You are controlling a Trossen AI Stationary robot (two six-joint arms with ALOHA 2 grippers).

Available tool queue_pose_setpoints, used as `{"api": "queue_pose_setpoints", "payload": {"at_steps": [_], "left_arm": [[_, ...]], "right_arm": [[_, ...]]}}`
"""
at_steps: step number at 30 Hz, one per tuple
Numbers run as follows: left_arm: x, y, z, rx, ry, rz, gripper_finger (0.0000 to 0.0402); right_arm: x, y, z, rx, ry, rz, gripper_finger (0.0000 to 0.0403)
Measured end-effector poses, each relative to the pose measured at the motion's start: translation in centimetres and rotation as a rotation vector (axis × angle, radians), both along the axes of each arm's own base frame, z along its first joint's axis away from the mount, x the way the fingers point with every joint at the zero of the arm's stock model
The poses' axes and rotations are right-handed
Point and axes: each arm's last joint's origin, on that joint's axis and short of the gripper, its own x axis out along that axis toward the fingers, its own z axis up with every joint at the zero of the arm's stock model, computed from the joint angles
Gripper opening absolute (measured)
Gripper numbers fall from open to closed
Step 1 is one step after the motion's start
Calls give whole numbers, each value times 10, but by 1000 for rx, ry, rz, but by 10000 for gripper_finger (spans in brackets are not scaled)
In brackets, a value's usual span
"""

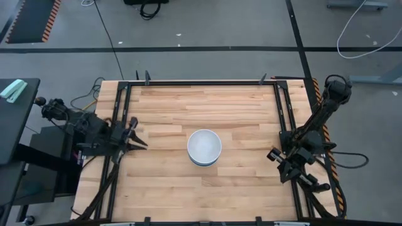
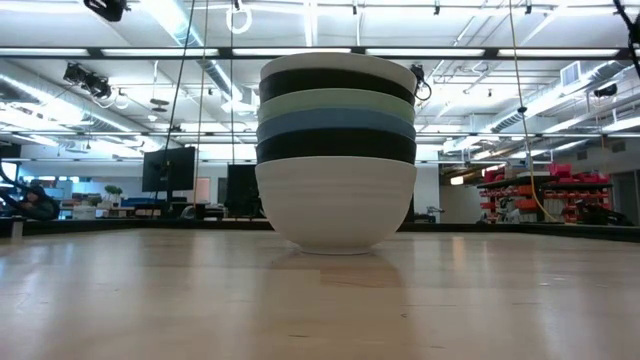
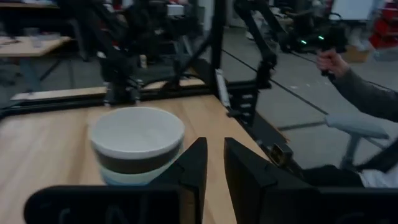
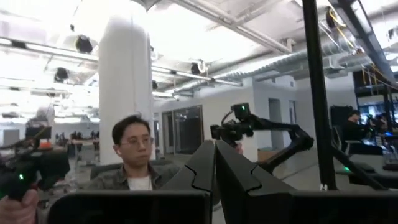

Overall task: Nest bowls inside each other
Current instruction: Return to Home Position

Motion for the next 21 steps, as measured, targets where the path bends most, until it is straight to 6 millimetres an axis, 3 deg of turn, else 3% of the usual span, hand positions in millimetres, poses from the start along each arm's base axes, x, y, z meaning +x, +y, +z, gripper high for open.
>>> {"api": "queue_pose_setpoints", "payload": {"at_steps": [13, 21], "left_arm": [[-16, 25, 13, -25, -138, 204, 71], [-45, 32, 25, -60, -326, 112, 62]], "right_arm": [[2, -27, 6, 17, -108, 74, 23], [5, -37, 8, 21, -114, 71, 23]]}}
